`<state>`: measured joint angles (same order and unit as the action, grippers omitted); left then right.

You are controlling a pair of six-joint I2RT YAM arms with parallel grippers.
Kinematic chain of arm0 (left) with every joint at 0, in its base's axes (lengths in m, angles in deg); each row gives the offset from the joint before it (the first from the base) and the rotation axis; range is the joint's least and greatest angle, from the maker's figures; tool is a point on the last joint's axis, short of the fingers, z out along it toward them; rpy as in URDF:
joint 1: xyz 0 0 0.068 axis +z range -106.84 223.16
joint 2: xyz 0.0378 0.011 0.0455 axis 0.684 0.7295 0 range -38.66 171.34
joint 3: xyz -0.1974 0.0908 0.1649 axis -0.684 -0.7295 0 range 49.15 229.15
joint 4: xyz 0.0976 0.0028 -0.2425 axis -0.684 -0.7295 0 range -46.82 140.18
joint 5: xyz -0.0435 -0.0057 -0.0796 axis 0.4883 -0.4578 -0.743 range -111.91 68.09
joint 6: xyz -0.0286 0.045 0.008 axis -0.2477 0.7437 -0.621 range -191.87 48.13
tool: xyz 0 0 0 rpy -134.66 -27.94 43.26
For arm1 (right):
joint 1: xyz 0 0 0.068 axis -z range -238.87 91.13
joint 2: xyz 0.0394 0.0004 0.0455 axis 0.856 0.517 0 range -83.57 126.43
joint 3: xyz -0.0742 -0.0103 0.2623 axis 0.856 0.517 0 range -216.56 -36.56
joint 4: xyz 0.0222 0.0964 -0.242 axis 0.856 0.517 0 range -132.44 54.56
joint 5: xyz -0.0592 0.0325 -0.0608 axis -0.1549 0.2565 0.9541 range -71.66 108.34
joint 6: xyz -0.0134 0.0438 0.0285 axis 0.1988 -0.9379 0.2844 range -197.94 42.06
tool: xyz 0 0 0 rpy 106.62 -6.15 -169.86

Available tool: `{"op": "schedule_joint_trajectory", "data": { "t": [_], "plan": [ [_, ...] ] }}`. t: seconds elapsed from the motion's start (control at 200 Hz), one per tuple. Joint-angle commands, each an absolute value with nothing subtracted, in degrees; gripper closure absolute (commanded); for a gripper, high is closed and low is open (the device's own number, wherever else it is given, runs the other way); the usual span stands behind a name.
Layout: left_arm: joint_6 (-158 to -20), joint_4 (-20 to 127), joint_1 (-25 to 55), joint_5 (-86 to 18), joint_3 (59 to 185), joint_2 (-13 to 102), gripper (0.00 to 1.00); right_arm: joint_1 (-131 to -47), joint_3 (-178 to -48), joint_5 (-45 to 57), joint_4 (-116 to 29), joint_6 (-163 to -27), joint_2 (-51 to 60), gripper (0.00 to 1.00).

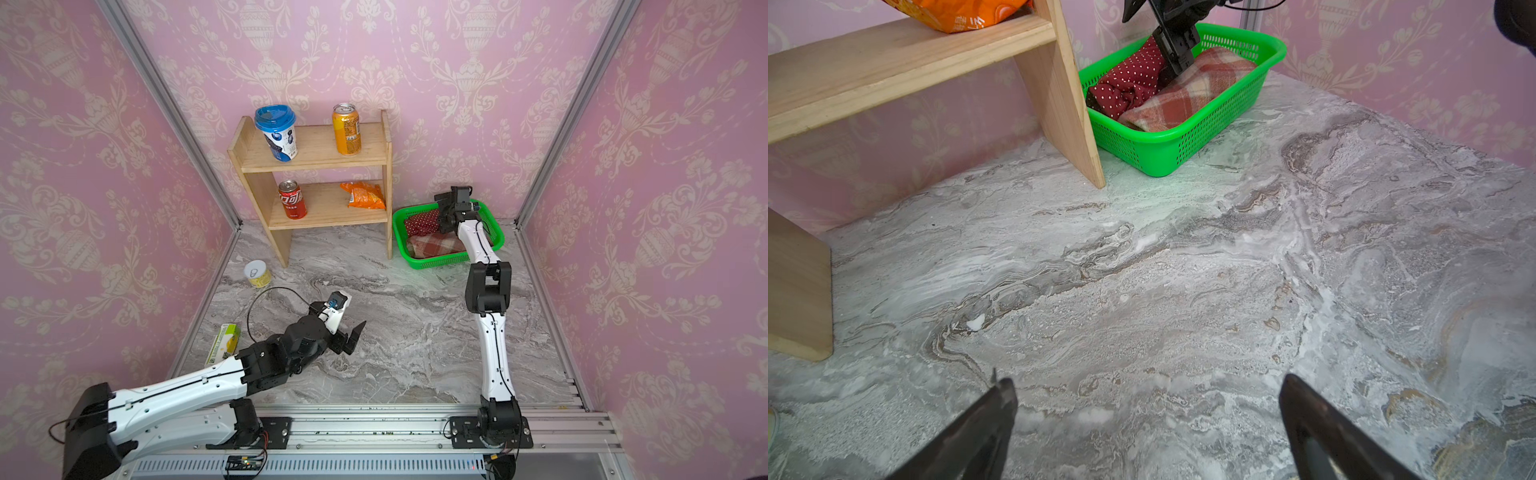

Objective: Roll up the skirts
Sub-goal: Place the skirt in the basket, then reset both arms

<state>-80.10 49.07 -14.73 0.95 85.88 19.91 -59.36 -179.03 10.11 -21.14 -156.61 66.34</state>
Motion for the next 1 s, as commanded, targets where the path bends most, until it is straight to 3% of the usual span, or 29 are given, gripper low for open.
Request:
{"op": "schedule_joint_trajectory", "data": {
  "t": [0.0, 0.55, 0.726, 0.996],
  "plan": [
    [-80.7, 46.6, -13.5, 1.0, 86.9, 19.3, 0.01, -58.2, -179.4, 11.4, -16.1, -152.7, 66.0, 0.00],
    [-83.9, 44.2, -10.3, 3.8, 85.8, 16.6, 0.01, -56.5, -155.5, 10.4, -14.3, -138.0, 43.6, 0.00],
    [-85.7, 39.9, 1.5, -0.1, 89.1, 18.1, 0.01, -58.0, -143.9, 12.0, -13.8, -126.1, 29.3, 0.00],
    [-80.9, 41.8, 17.5, -2.1, 94.5, 28.9, 0.01, -60.8, -105.3, 25.9, -25.9, -106.6, -4.1, 0.00]
  ]
}}
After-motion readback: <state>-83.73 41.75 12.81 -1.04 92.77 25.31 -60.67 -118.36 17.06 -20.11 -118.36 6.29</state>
